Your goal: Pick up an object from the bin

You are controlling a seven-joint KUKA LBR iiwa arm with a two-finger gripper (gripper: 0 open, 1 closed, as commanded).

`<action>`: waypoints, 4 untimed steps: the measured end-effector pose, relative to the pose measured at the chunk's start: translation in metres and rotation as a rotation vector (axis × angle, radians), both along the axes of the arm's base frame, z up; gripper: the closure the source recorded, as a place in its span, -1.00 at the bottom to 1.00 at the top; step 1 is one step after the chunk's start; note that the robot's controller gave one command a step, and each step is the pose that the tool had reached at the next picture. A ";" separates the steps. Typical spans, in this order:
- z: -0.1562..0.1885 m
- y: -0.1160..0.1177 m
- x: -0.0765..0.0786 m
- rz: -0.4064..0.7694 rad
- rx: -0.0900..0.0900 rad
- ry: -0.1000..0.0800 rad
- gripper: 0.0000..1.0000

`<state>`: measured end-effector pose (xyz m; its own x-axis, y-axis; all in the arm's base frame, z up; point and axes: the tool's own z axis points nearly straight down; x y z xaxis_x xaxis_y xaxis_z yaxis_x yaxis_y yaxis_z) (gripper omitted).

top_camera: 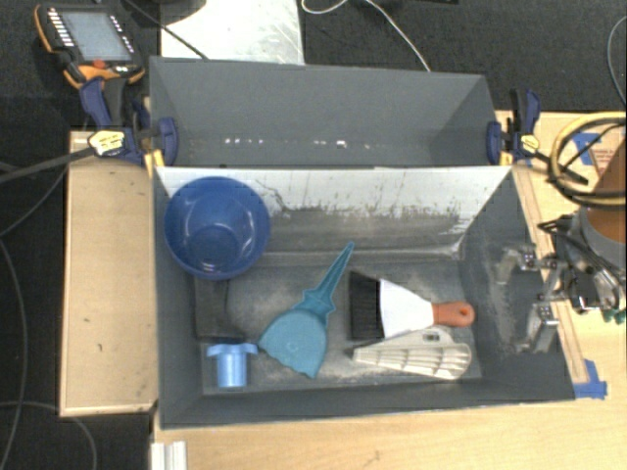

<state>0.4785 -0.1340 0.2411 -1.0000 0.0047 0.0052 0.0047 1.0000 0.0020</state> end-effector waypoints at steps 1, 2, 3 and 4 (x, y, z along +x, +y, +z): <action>0.004 0.001 0.002 0.007 -0.003 -0.009 -1.00; -0.065 0.056 0.008 0.281 0.000 -0.007 -1.00; -0.121 0.044 0.024 0.434 -0.002 -0.009 1.00; -0.121 0.044 0.024 0.437 -0.002 -0.009 1.00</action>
Offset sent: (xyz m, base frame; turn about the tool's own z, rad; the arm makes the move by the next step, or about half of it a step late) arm 0.0074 0.0662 -0.0796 -0.3339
